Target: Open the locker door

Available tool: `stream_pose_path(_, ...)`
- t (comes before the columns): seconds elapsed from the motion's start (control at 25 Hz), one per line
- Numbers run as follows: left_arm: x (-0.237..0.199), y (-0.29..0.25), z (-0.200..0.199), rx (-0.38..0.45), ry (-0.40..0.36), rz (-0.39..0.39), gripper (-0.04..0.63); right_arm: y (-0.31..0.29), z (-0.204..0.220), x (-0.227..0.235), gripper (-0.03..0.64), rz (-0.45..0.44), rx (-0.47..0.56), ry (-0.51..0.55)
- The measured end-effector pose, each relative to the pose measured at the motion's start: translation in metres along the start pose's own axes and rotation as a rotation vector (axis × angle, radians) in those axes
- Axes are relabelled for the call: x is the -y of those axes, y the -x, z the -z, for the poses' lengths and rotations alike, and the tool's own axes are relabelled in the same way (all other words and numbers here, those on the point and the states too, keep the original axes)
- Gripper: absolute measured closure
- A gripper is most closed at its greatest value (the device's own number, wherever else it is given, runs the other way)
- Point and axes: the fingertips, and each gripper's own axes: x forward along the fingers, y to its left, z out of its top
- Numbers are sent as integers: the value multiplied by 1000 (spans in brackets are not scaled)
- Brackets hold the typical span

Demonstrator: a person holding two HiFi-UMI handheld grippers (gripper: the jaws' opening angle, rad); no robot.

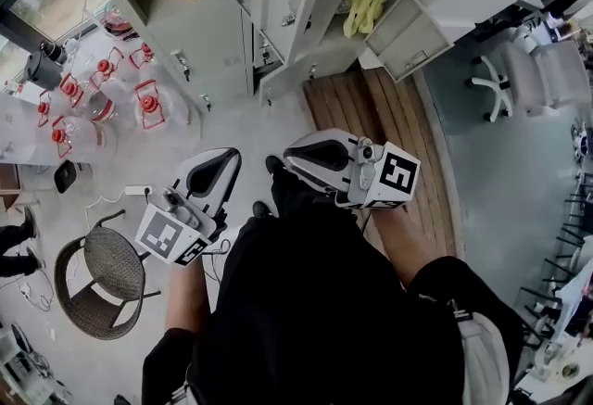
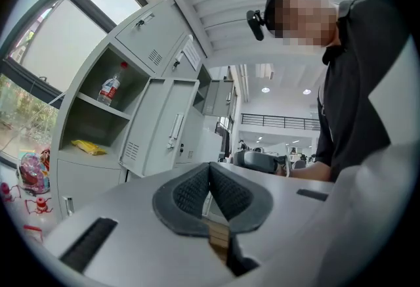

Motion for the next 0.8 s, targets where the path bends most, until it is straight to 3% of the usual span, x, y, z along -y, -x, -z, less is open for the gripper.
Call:
stream_pose_path(0.2, 31, 17, 18, -3, 17, 23, 584, 17, 16, -19, 605, 93, -8, 3)
stream_pose_path(0.36, 46, 27, 24, -5, 13, 24, 584, 22, 20, -31, 606, 97, -16, 17)
stream_pose_path(0.56, 48, 31, 21, -8, -3, 20, 584, 16, 17, -40, 606, 100, 0, 47)
stream_pose_path(0.8, 53, 30, 21, -19, -16, 37, 584, 26, 12, -27, 606, 201, 50, 66)
